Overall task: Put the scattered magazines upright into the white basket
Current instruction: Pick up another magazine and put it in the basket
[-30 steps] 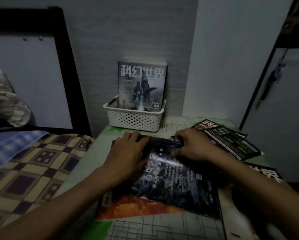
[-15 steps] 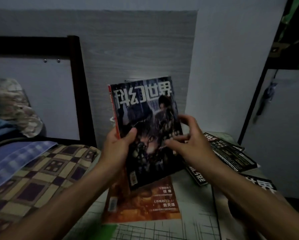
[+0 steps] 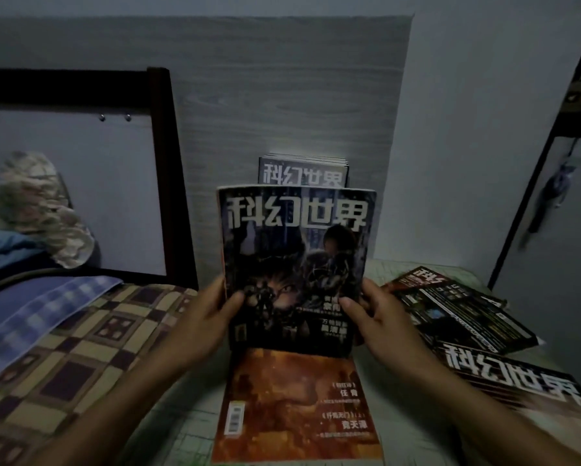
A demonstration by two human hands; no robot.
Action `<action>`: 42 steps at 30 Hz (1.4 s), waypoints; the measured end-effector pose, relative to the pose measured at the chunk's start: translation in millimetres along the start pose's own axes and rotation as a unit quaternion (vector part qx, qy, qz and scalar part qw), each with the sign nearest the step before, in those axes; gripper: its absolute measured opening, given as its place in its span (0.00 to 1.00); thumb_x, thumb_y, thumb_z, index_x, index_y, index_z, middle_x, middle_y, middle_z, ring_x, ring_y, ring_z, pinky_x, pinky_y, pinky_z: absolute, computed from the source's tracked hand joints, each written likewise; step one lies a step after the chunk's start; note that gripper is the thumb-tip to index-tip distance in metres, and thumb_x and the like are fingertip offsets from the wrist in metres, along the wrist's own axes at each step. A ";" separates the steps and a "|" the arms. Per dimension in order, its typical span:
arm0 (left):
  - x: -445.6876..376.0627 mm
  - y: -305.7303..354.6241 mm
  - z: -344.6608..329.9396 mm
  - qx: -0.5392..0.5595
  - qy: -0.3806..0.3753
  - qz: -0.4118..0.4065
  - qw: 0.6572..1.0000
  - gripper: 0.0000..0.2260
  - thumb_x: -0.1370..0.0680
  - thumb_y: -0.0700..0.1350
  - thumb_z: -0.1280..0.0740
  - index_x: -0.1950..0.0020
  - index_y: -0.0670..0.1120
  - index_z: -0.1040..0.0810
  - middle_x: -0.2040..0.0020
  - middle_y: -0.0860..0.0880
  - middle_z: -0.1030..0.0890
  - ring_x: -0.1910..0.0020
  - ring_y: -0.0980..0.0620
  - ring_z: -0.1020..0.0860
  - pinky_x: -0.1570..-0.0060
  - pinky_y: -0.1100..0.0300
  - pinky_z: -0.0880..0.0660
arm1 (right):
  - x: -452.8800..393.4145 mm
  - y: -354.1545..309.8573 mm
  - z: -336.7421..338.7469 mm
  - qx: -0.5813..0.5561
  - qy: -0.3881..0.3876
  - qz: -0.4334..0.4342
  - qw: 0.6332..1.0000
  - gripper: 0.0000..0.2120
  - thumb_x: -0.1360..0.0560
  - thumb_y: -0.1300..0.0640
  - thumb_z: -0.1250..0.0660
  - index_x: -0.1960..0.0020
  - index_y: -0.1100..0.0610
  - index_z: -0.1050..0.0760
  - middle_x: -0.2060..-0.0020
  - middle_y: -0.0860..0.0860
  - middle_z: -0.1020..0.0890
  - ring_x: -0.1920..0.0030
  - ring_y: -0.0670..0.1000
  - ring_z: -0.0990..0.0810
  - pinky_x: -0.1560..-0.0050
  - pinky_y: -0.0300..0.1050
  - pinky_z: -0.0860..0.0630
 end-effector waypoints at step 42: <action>1.6 -45.7 -24.8 -0.420 -0.138 0.143 0.886 0.11 0.22 0.57 0.36 0.42 0.56 0.24 0.47 0.54 0.19 0.53 0.58 0.23 0.55 0.60 0.24 | -23.0 35.8 14.8 0.450 -0.090 -0.138 0.877 0.10 0.24 0.43 0.34 0.53 0.50 0.24 0.58 0.46 0.20 0.56 0.47 0.21 0.55 0.45 0.23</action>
Point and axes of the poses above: each hand's wrist, its own x-axis away from the middle knuckle, its own z-axis out of the back of the hand, y = z × x, the point moved 7 cm from there along -x, towards the middle knuckle
